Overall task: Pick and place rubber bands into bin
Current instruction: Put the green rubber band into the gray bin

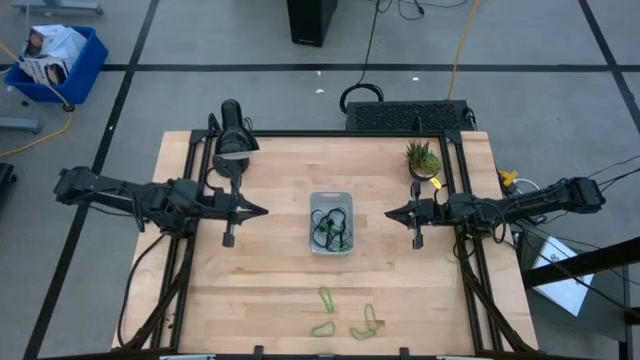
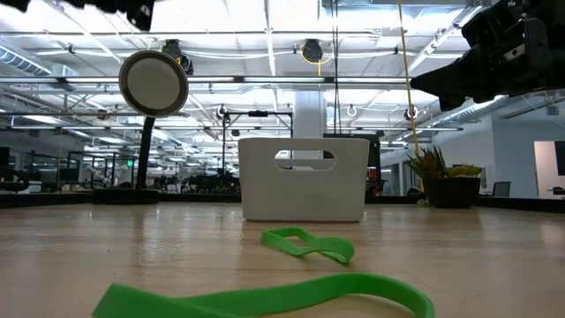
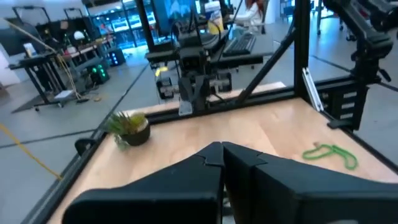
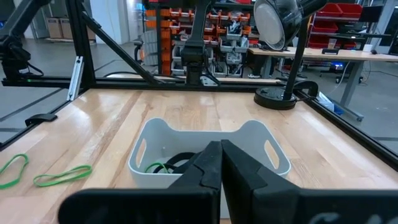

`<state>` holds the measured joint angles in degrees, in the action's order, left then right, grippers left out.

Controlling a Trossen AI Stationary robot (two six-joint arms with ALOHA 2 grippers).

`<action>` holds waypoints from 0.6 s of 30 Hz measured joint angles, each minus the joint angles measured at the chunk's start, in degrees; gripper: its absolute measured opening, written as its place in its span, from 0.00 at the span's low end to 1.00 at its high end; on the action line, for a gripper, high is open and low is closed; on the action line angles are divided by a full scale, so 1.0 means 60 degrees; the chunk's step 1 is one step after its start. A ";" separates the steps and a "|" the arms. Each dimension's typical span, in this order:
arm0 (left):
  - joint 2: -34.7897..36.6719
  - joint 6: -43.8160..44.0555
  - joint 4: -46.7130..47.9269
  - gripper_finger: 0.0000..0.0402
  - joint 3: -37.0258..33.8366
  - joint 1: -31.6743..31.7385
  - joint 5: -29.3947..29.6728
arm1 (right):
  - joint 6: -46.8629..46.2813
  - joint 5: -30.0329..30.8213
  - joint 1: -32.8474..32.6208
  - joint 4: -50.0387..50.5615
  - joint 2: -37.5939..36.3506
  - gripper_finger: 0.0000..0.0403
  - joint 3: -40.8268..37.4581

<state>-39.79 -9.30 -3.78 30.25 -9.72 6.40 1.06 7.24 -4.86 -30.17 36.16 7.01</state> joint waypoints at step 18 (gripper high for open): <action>0.2688 -0.0145 -0.2427 0.00 -0.3349 -0.0203 0.0541 | -0.0288 0.0000 0.0000 -0.0008 -0.0002 0.00 0.0000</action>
<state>-23.66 -10.18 -18.35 10.16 -10.93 9.65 -0.67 7.24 -4.86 -30.22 36.15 7.01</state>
